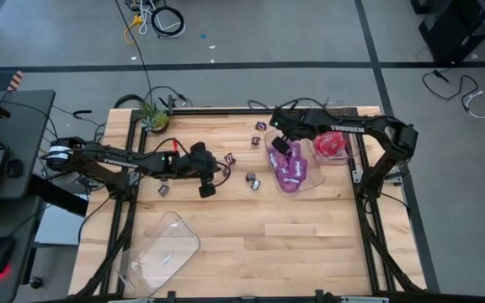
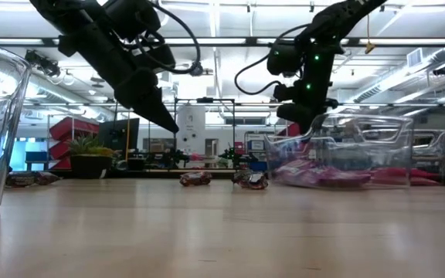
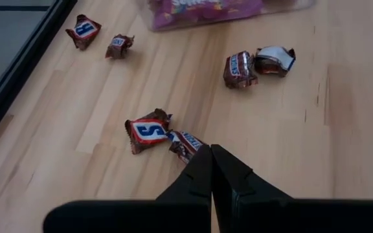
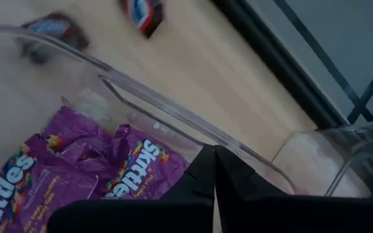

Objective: Sort candy
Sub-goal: Move the bottom right transparent bin beside the top right transparent bin

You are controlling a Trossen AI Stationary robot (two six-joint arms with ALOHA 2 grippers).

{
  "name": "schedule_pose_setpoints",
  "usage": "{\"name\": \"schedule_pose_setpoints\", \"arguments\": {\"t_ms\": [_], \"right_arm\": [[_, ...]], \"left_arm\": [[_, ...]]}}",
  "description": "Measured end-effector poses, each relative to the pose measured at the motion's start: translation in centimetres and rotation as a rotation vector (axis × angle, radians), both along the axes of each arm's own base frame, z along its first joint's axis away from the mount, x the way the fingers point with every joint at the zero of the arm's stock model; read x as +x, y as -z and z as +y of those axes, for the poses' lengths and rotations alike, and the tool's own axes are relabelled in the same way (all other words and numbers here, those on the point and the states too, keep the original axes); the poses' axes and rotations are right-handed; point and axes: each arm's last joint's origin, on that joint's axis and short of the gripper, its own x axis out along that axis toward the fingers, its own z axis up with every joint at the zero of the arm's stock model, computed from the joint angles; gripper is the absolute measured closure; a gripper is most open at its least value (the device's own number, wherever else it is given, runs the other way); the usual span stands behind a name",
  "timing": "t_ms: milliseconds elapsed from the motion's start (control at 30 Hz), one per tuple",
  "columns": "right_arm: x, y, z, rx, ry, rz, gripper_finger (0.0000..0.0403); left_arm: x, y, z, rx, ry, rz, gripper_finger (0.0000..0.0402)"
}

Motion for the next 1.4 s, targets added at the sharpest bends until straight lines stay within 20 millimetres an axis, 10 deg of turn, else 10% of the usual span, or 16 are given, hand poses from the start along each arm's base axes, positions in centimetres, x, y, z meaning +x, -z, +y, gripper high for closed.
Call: {"name": "schedule_pose_setpoints", "arguments": {"t_ms": [267, 433, 667, 967, 1400], "right_arm": [[-1.3, -0.4, -3.3, -0.032, 0.114, -0.059, 0.0402], [-1.4, -4.3, -4.3, -0.066, 0.068, -0.06, 0.0402], [-0.3, -9.7, 2.1, 0.113, -0.377, -0.076, 0.04], [1.3, -7.0, 11.6, 0.363, -0.767, -0.008, 0.0402], [1.2, -2.8, 10.7, 0.381, -0.661, -0.071, 0.0403]], "left_arm": [[-0.1, 0.1, 0.1, 0.016, -0.02, 0.01, 0.04], [0.0, 0.0, 0.1, 0.02, -0.018, 0.004, 0.04], [-0.2, 0.1, 0.1, 0.017, -0.015, 0.025, 0.04], [-0.1, 0.2, -0.2, -0.043, 0.05, 0.022, 0.04], [-0.2, 0.2, -0.2, -0.04, 0.047, 0.028, 0.04]]}}
